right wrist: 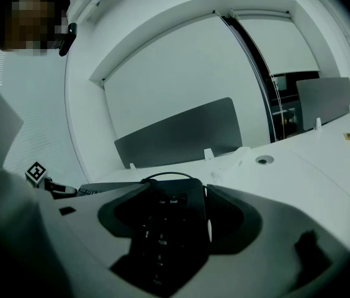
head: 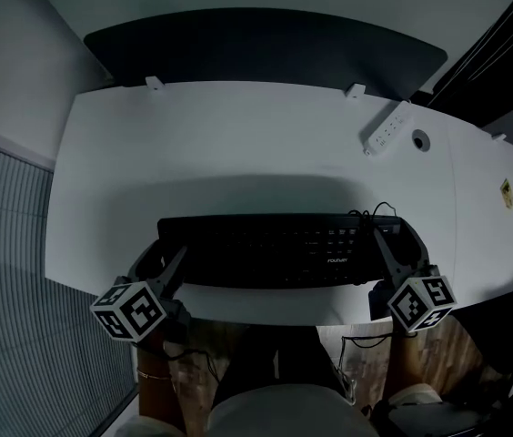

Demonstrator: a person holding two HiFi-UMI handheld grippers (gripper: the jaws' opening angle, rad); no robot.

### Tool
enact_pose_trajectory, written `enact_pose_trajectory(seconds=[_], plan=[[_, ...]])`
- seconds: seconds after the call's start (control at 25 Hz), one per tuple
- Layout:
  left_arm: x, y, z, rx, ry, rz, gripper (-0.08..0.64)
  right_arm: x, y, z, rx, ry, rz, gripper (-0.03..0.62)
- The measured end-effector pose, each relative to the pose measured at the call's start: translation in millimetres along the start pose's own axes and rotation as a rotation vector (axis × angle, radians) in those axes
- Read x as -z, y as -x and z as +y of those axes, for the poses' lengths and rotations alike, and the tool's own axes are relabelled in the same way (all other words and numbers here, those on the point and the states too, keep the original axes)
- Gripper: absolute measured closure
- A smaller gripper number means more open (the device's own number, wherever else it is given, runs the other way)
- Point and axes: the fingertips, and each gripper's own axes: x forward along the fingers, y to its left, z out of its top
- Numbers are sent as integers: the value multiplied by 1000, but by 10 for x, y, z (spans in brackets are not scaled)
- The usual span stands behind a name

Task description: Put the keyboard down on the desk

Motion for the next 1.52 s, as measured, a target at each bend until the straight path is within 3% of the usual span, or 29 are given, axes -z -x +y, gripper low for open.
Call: enact_pose_trajectory(seconds=[0.64,1.04,1.12,1.28,1.52], plan=[[-227,364,-212,-126,-2,-1,227,-55,-21,47,-83,-88,62,337],[-249,119,-56,-142,3,32,227,25,-289,-20,-76,-96,91,337],[-246,219,-142,-159,-25,-5,227,53,-249,-40,-102,-104,55,337],[-289,511,-360,-199,-174,-177,227,157,-273,-43,-222,-123,-119,339],[-160,598,-463,-219,-209,-196,227,268,-182,-107,-235,-138,-123,339]])
